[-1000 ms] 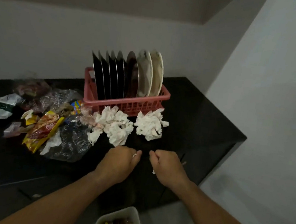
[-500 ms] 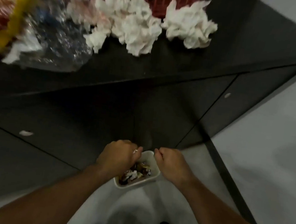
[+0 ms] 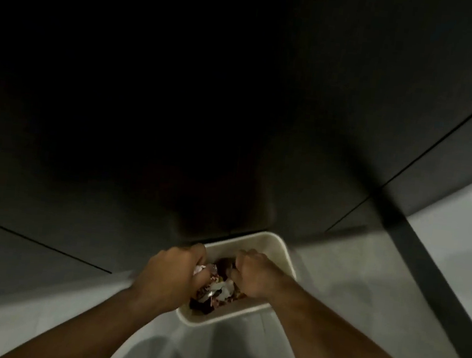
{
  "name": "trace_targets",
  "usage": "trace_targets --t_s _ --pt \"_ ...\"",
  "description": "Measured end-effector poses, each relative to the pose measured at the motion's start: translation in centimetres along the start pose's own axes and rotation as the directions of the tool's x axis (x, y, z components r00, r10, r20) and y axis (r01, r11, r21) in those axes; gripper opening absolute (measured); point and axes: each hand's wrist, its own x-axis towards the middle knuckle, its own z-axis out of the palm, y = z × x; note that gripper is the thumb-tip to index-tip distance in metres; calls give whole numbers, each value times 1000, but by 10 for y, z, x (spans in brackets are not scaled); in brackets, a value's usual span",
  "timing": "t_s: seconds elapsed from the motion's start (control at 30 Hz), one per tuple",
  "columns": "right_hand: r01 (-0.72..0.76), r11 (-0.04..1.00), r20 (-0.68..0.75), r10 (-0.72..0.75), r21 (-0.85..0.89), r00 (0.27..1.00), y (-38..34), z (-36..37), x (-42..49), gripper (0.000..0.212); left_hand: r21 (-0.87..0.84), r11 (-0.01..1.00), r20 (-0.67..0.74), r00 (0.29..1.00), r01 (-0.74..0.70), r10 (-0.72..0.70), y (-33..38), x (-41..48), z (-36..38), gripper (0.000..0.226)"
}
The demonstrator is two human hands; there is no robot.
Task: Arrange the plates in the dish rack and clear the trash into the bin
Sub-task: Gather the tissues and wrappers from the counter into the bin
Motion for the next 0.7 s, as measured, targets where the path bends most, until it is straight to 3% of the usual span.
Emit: trace_targets --t_s 0.13,0.2,0.37,0.5,0.6,0.7 --pt "-55 996 142 46 64 989 14 12 20 61 19 1000 17 1000 -15 15 -5 17 22 26" --pt "-37 995 149 22 97 989 16 10 15 59 40 999 50 999 -24 22 -2 24 31 26" --pt "56 996 -78 -50 74 996 20 -13 -17 20 135 989 164 986 -62 39 4 46 65 30" --pt "91 995 -203 -79 50 976 26 -30 -48 23 28 997 389 918 78 -82 -4 59 106 46" --pt "97 990 -252 -69 100 965 28 -37 -61 24 62 996 519 850 68 -90 -7 64 122 44" --pt "111 985 -270 -71 135 960 30 -42 -65 22 -20 994 478 874 107 -85 -3 61 113 45"
